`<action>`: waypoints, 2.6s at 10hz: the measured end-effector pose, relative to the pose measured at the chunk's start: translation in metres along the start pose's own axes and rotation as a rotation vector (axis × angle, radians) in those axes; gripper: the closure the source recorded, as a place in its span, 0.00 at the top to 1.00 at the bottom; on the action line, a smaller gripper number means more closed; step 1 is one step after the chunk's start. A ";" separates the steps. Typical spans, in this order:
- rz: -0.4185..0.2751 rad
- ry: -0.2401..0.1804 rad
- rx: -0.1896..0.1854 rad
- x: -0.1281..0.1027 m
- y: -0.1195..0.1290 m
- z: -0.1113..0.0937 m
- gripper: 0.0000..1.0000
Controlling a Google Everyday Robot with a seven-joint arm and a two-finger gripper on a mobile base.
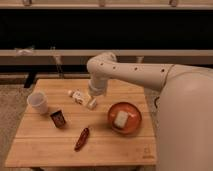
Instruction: Knock the eraser over
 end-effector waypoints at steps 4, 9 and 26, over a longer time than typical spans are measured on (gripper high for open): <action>-0.105 -0.006 0.000 -0.040 0.043 0.007 0.80; -0.206 -0.005 0.001 -0.069 0.109 0.030 0.80; -0.152 0.047 0.060 -0.092 0.073 0.077 0.80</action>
